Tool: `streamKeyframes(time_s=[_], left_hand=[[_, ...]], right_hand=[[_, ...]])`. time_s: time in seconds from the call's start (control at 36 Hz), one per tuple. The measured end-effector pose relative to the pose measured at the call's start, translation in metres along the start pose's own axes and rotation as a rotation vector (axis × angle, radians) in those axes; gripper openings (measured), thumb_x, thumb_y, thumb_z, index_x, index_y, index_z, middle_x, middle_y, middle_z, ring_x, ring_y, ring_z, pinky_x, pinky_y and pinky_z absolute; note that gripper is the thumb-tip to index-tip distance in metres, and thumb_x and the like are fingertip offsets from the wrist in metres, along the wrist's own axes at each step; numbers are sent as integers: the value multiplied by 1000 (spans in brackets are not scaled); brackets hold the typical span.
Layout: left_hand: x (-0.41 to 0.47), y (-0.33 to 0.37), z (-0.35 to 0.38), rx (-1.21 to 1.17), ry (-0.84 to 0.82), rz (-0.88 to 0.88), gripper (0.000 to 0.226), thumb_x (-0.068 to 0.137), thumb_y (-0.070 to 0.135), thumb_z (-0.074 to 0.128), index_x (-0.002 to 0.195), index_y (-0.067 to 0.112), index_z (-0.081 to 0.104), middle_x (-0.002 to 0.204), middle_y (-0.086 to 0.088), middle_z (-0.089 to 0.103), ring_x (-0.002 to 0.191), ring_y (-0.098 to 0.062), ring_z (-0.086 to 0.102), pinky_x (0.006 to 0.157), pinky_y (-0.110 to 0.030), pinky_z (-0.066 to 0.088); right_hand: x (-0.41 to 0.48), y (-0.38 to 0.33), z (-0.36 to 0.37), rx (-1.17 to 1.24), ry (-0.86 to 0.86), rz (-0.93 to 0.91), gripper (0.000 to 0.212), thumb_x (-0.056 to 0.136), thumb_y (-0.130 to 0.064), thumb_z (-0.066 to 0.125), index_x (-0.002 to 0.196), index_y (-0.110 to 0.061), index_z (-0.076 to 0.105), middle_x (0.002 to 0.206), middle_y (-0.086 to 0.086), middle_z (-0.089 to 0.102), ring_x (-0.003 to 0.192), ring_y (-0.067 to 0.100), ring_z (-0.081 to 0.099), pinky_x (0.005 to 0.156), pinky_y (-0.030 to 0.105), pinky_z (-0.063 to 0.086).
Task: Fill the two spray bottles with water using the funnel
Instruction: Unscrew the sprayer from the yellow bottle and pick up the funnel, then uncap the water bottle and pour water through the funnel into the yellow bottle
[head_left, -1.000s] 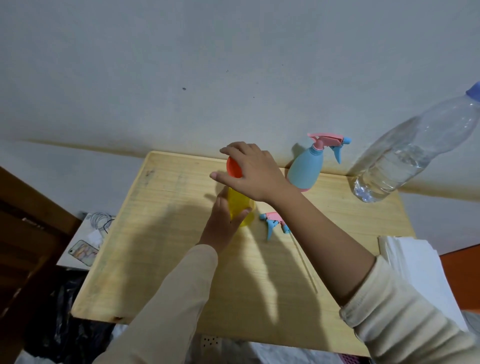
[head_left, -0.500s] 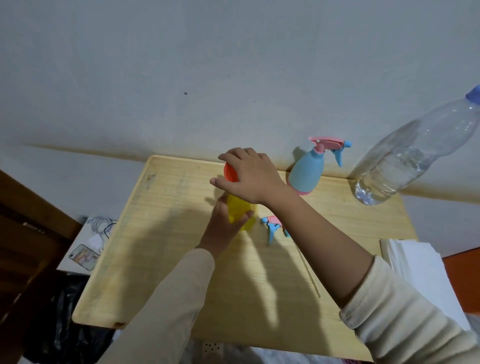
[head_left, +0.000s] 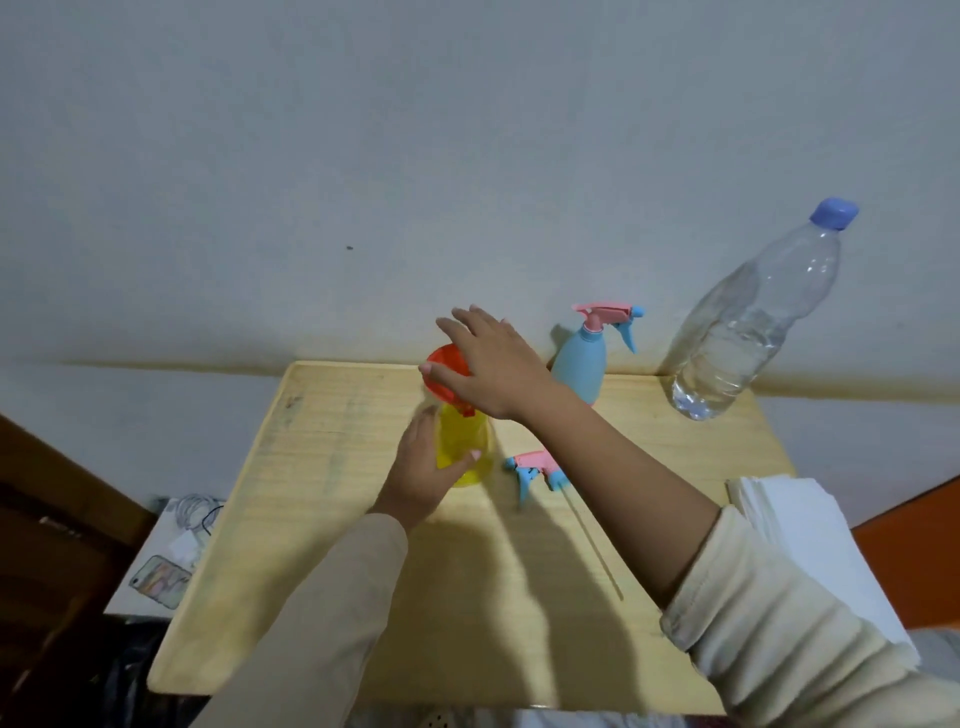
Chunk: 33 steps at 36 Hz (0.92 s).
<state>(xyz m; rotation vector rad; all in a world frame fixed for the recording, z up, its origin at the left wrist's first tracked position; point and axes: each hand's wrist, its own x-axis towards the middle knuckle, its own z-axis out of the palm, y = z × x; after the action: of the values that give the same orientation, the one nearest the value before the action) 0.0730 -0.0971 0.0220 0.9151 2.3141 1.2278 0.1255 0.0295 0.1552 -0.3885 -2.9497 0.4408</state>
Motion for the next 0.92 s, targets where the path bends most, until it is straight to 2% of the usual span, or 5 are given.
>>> streamKeyframes(time_s=[0.19,0.33,0.44,0.64,0.92], left_hand=[[-42,34,-10,124,-5,-113,76,87,39,66,147,11,29,147,-6,36,134,-23,39,109,-36,34],[-72,63,5,211,-72,-154,52,80,53,63,119,19,59,121,0,60,116,-24,57,97,-39,45],[-86,104,35,240,-128,-137,68,91,46,58,143,8,37,146,-9,40,135,-25,38,108,-33,32],[-58,187,84,310,-206,78,64,91,47,57,141,12,38,146,-5,41,132,-20,39,104,-29,32],[44,324,126,314,-243,363,70,91,46,57,144,8,30,147,-8,33,136,-23,34,104,-32,31]], right_hand=[[-50,19,-34,30,-28,6,57,95,-45,45,143,-16,33,149,8,34,138,24,29,110,40,27],[-108,46,-56,47,-86,110,58,94,-36,51,144,-16,30,149,6,31,134,25,34,104,39,34],[-155,79,-70,11,-81,199,58,92,-34,52,142,-14,32,144,7,37,128,28,40,98,42,41],[-209,149,-74,22,-62,396,59,91,-40,54,140,-16,33,143,6,39,129,24,41,99,39,41],[-190,242,-79,34,71,697,48,91,-42,51,126,-10,39,127,6,48,119,23,47,79,34,41]])
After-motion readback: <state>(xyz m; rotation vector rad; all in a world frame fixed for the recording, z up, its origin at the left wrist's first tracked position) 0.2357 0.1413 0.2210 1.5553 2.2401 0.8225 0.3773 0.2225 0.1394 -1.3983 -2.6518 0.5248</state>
